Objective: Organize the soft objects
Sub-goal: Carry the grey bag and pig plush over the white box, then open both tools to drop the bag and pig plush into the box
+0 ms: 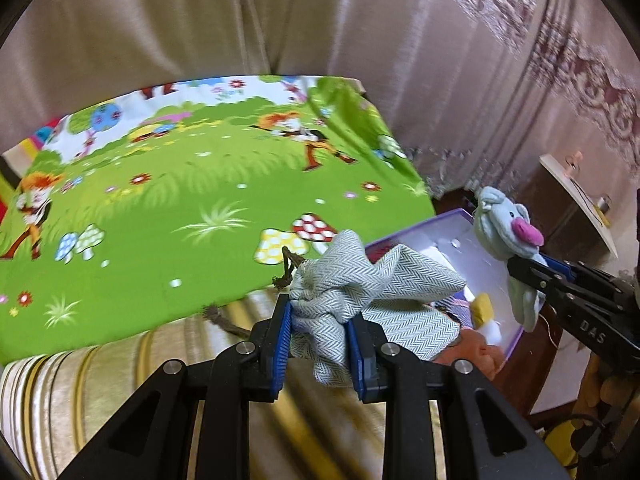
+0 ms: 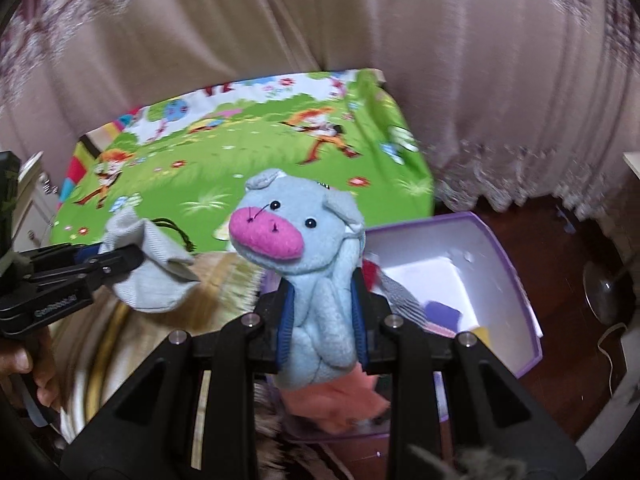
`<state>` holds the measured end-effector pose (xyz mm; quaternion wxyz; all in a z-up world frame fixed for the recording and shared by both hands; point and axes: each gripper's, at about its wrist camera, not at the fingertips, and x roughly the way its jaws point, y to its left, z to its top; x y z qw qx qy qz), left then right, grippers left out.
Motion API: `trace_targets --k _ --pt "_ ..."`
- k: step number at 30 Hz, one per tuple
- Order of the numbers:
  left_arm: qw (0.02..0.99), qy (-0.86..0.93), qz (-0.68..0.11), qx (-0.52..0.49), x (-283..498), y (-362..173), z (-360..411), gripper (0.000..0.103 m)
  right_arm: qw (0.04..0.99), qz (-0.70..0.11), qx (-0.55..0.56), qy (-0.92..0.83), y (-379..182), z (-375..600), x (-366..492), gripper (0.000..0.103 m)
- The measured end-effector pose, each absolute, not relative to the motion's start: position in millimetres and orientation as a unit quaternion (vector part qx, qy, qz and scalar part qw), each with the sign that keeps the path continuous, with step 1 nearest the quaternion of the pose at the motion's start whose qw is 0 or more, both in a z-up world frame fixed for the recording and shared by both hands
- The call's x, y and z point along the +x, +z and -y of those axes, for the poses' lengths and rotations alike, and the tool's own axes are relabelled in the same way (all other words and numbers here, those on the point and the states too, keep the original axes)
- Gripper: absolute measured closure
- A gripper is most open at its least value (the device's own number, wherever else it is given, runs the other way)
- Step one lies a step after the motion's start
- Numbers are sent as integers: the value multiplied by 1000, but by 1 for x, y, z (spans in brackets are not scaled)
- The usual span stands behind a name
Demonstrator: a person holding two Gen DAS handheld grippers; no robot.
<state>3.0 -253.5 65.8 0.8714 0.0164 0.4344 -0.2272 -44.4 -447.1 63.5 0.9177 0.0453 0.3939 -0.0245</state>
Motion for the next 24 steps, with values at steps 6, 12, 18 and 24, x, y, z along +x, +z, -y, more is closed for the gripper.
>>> trace_targets --k 6,12,18,24 --pt "864 -247 -436 44 6 64 294 76 915 -393 51 -77 54 480 -51 74" --pt "851 -265 -449 65 9 56 336 76 911 -396 65 -97 40 500 -49 73" --pt "840 -270 -465 73 14 45 362 74 903 -406 84 -110 22 519 -46 69" --pt "833 -274 -476 74 18 39 378 63 902 -406 93 -118 16 530 -47 64"
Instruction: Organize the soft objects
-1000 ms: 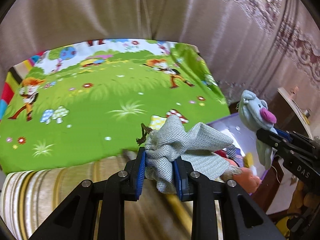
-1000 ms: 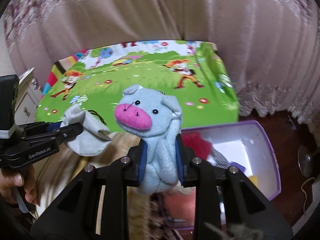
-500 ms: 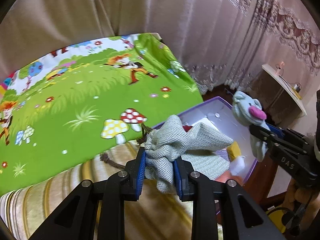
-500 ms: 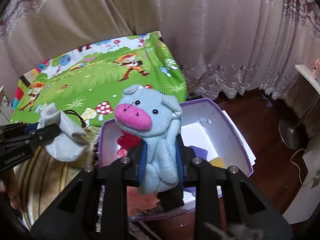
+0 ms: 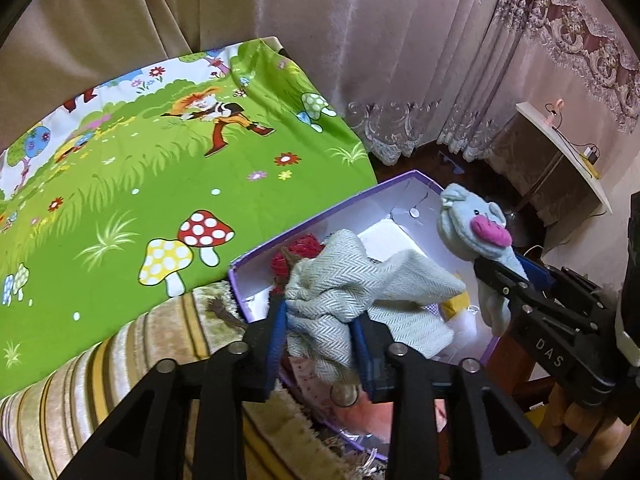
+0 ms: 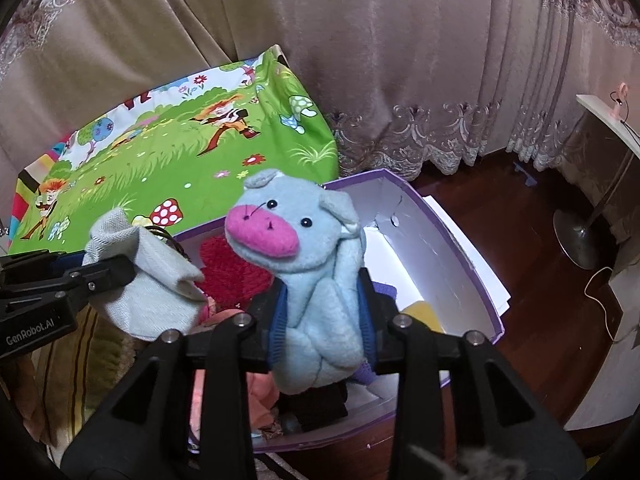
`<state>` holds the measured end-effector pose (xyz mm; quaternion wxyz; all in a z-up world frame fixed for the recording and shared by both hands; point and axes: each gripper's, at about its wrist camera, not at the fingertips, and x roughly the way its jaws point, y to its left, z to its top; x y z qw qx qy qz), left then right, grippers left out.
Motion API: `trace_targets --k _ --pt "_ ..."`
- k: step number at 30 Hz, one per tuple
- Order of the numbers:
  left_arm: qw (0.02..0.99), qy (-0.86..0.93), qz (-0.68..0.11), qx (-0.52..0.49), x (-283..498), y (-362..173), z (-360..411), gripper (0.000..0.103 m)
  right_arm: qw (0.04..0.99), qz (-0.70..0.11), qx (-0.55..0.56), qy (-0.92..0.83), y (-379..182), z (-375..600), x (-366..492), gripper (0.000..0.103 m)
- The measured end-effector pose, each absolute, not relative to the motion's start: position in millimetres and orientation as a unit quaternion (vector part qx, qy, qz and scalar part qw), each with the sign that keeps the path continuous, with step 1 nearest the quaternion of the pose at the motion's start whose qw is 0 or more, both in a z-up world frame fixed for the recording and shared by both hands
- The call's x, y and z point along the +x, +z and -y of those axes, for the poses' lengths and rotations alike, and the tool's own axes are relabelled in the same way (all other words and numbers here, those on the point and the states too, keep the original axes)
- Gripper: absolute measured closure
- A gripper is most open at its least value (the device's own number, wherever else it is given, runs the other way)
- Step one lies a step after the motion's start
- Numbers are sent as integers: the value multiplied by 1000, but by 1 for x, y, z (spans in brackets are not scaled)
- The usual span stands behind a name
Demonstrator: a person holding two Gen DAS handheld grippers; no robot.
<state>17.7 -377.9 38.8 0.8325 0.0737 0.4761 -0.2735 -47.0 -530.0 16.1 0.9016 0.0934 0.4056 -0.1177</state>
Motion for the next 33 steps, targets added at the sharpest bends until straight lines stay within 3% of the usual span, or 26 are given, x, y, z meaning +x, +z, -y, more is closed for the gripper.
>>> trace_targets --k 5,9,12,16,18,24,33 --pt "831 -273 -478 75 17 37 382 40 900 -407 97 -119 14 533 -48 46" --pt "831 -267 -483 72 19 37 379 33 899 -408 101 -121 14 532 -50 36" --pt "826 -269 -492 65 18 35 373 32 902 -402 96 -121 21 527 -54 33" --pt "820 -282 -493 64 4 37 365 30 906 -394 92 -122 31 522 -63 30" --pt "819 -290 -491 58 -5 39 359 21 907 -391 90 -129 34 518 -73 29" --pt "821 -306 -477 62 -29 47 349 8 904 -394 82 -145 37 502 -99 29" --pt "816 -331 -470 52 -41 42 346 4 899 -396 78 -167 43 495 -114 28"
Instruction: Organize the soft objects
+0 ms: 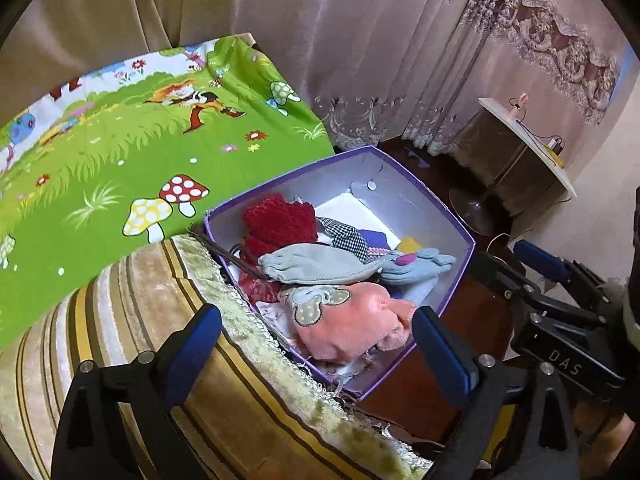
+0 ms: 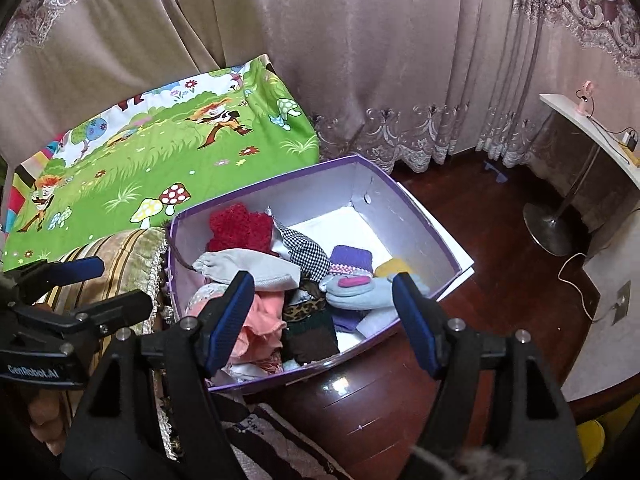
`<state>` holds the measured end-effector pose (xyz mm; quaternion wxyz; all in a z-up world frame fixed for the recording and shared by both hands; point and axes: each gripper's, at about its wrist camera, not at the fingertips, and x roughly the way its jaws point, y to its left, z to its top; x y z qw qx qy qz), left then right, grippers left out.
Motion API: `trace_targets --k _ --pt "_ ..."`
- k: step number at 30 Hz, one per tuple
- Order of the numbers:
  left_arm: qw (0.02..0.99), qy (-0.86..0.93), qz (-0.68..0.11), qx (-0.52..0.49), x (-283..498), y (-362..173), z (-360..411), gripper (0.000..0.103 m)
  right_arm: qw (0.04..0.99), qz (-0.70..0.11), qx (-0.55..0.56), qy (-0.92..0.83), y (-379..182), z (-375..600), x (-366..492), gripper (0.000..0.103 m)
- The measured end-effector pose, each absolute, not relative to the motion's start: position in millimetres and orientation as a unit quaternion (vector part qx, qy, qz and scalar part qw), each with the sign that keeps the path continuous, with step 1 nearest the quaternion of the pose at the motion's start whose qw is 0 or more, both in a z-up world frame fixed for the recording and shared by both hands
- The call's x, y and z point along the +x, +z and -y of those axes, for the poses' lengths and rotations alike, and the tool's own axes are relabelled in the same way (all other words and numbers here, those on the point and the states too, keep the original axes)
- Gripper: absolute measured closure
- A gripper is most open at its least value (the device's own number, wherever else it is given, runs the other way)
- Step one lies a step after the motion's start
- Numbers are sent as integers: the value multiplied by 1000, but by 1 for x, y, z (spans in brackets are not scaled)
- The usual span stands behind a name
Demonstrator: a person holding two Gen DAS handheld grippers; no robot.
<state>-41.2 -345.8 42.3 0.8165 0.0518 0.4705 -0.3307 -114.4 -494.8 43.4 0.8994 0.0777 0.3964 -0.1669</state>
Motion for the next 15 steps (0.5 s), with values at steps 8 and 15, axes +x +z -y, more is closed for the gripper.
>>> trace_targets --k 8,15 --pt "807 -328 -489 44 -35 30 343 4 895 -407 69 -170 40 489 -107 28" --pt "803 -315 -503 45 -32 21 343 4 894 -411 68 -164 37 487 -107 28"
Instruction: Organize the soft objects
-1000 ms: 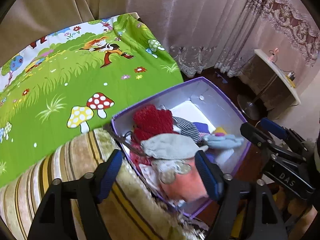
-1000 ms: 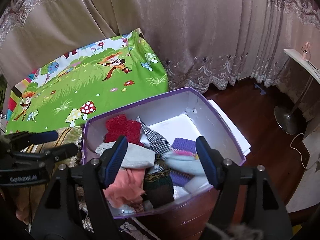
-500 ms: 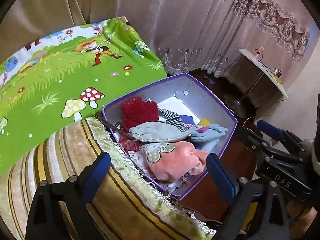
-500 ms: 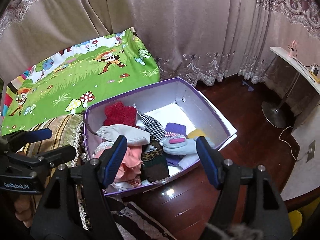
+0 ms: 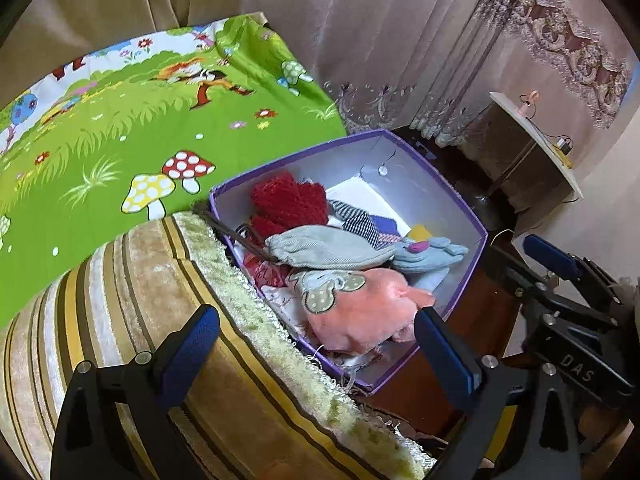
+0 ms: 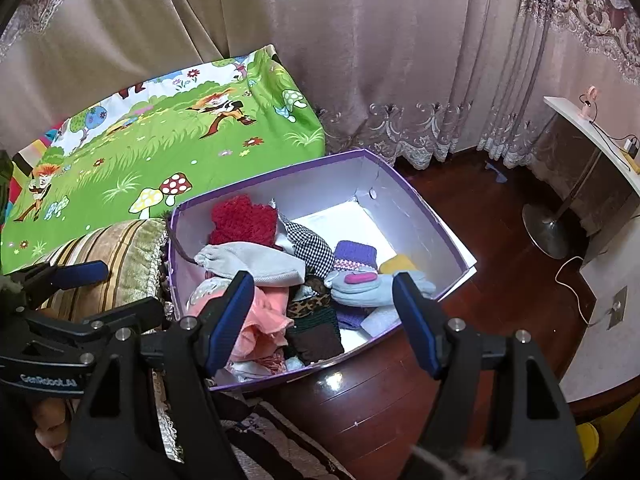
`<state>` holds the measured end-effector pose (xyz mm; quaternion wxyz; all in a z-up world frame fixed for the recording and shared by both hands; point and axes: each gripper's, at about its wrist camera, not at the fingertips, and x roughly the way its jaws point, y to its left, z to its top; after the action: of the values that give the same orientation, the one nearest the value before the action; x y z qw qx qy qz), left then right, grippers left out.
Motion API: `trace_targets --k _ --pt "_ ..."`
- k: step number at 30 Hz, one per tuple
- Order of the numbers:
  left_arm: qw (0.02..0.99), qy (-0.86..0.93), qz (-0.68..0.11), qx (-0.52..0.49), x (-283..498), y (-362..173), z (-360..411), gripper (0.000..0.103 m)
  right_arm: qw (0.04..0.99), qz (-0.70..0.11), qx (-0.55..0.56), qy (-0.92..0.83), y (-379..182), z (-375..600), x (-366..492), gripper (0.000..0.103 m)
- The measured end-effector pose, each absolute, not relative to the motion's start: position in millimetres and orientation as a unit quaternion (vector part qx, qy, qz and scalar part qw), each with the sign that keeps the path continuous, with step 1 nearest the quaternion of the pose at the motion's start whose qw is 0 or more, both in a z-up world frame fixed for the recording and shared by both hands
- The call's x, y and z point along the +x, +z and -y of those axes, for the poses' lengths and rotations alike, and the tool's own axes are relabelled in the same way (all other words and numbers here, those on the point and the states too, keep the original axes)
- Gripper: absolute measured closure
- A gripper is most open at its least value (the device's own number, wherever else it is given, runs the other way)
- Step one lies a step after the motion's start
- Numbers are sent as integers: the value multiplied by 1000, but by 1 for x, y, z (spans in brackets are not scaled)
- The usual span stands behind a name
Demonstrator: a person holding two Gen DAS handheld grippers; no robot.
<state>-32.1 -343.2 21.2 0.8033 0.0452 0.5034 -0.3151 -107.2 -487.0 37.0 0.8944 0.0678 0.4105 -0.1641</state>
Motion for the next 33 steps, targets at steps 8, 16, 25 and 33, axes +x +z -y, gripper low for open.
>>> trace_targets --k 8,16,25,33 --pt "797 -313 -514 43 -31 16 343 4 893 -412 74 -165 35 490 -109 28" --pt "799 -314 -512 42 -31 16 342 4 891 -417 73 -163 32 488 -107 28" --pt "804 -316 -502 43 -33 19 343 4 890 -418 74 -164 31 490 -107 28" --pt "805 -316 -500 43 -33 20 343 4 890 -420 73 -162 30 490 -107 28"
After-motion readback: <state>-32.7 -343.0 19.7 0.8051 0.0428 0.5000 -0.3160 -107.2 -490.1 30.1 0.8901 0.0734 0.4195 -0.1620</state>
